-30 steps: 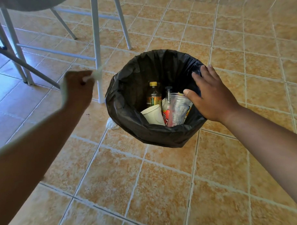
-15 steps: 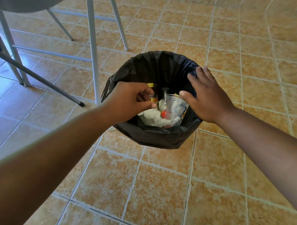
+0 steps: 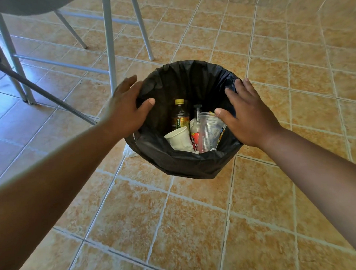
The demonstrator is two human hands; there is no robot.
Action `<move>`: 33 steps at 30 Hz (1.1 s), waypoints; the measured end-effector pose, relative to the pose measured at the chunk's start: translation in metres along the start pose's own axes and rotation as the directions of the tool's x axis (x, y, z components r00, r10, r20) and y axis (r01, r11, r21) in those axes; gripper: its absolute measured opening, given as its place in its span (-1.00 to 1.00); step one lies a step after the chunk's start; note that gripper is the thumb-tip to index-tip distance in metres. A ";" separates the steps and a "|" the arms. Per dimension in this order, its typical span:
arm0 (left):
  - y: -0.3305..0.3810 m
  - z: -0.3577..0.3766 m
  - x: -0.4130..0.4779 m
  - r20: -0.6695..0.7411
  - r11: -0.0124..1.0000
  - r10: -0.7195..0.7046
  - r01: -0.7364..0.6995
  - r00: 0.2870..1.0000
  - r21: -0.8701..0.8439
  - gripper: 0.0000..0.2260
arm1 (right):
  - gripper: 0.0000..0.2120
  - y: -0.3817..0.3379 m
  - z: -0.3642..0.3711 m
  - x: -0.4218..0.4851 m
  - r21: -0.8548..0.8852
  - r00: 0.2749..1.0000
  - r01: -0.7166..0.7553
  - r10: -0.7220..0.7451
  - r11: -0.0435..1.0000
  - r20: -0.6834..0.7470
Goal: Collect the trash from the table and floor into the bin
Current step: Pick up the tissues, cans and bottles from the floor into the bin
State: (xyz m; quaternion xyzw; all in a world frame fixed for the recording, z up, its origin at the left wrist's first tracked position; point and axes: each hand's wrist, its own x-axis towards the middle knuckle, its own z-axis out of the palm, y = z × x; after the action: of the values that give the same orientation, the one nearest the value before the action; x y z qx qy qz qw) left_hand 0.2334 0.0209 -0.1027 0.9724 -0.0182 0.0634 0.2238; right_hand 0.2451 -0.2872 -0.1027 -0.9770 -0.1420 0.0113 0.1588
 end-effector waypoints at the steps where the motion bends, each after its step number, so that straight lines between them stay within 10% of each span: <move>1: 0.000 0.003 -0.002 0.024 1.000 -0.002 0.002 1.000 -0.012 -0.42 | -0.29 0.000 0.000 0.000 0.002 1.000 -0.001 0.001 1.000 0.000; 17: -0.039 0.021 -0.004 -0.194 0.944 -0.142 0.074 0.971 -0.323 -0.57 | -0.27 0.001 0.000 0.002 -0.009 1.000 -0.011 0.011 1.000 0.013; 23: -0.115 0.072 -0.013 0.189 0.956 -0.289 0.271 0.939 0.115 -0.78 | -0.28 0.001 0.002 0.003 -0.005 1.000 -0.003 0.003 1.000 -0.019; 29: -0.148 0.121 -0.046 0.623 0.889 -0.186 -0.140 0.760 0.436 -0.49 | -0.31 0.001 0.003 0.003 -0.009 0.999 0.003 -0.003 1.000 -0.037; 33: -0.155 0.134 -0.057 0.618 0.886 -0.162 -0.162 0.770 0.435 -0.50 | -0.32 0.001 0.003 0.003 -0.006 0.999 0.000 -0.001 1.000 -0.048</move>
State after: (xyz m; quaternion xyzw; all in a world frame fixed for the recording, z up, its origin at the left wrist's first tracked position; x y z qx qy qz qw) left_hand 0.2021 0.1019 -0.2963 0.9597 -0.0775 -0.2679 -0.0350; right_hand 0.2483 -0.2861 -0.1061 -0.9774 -0.1384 -0.0127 0.1595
